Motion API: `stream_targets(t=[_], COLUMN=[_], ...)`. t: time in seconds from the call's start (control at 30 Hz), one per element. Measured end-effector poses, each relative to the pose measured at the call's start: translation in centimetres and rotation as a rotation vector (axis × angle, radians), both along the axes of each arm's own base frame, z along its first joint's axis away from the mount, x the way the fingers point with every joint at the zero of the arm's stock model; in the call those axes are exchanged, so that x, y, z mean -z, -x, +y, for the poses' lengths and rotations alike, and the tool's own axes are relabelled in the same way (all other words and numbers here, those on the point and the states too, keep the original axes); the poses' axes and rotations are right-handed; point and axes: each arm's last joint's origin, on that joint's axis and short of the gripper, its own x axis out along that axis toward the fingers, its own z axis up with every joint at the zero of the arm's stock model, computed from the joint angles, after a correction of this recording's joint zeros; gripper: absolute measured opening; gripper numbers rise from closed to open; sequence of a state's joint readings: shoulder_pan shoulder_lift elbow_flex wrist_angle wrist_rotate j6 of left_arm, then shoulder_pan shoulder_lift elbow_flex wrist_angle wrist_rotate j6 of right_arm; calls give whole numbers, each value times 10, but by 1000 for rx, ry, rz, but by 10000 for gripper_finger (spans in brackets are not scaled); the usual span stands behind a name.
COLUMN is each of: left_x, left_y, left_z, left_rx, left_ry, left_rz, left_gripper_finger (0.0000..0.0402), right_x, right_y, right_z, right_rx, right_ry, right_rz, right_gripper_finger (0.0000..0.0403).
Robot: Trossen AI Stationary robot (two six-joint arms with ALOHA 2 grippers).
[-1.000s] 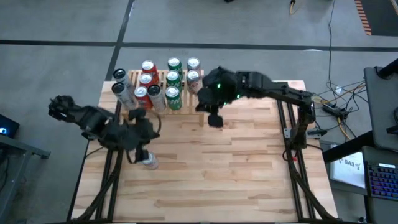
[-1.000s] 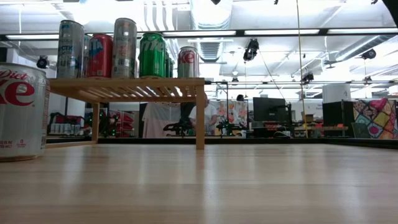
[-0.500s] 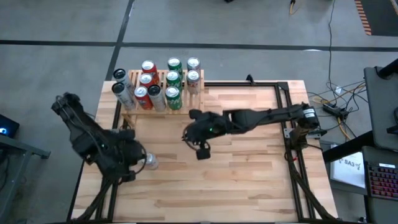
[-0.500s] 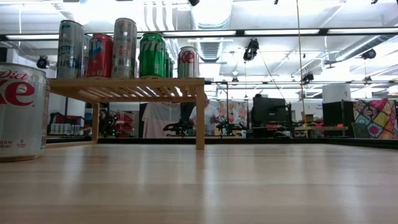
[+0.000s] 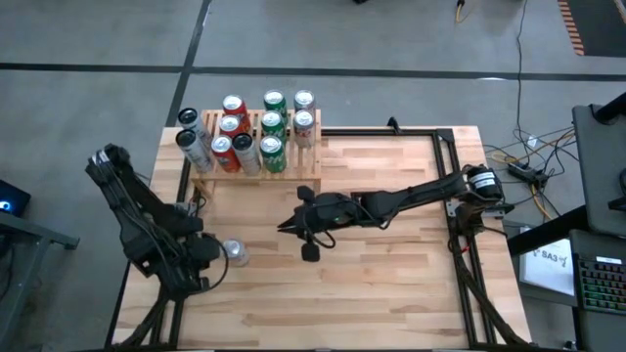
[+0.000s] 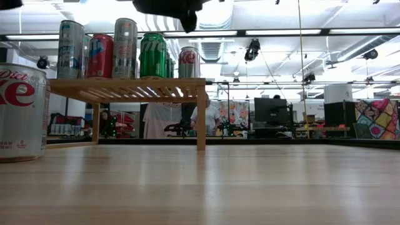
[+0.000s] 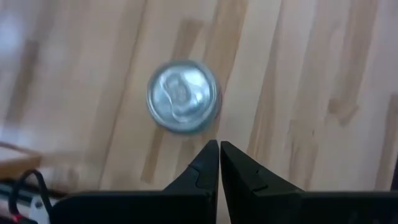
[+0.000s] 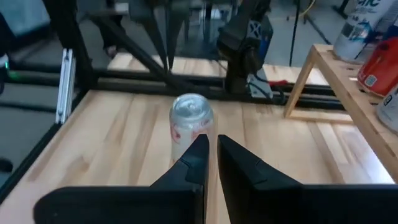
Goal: Place canned beverage on shelf
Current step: Put the red/silver soda can on the shelf aligned with the other red/silver soda can
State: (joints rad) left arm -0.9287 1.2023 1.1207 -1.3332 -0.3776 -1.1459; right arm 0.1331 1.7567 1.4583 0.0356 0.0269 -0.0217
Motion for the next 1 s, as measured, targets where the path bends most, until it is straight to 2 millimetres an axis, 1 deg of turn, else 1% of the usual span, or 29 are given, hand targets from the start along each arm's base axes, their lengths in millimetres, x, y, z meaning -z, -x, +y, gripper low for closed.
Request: stream_targets(t=[0.07, 0.13, 0.23, 0.33, 0.5, 0.73, 0.9, 1.0], left_x=[8, 15, 25, 32, 47, 72, 86, 93], left_y=[0, 1, 0, 1, 4, 5, 3, 1], left_z=[-1, 0, -1, 0, 3, 5, 3, 2], left_rx=[-3, -7, -14, -36, -81, -101, -112, -113], left_ry=[-1, -14, -30, -38, -62, -75, -66, -66], left_rz=[34, 48, 61, 70, 98, 96, 85, 64], left_gripper_finger=[0, 0, 0, 0, 0, 0, 0, 0], right_x=[7, 12, 25, 40, 50, 75, 94, 99], right_y=[-1, -5, -12, -19, -27, -35, -41, -46], right_z=[0, 2, 7, 8, 9, 10, 11, 11], right_rx=[6, 7, 2, 3, 6, 1, 7, 10], right_ry=[-21, -46, -63, -56, -58, -33, -44, -53], right_rz=[-35, -91, -119, -102, -95, -38, 3, 5], right_gripper_finger=[22, 22, 22, 22, 22, 22, 22, 28])
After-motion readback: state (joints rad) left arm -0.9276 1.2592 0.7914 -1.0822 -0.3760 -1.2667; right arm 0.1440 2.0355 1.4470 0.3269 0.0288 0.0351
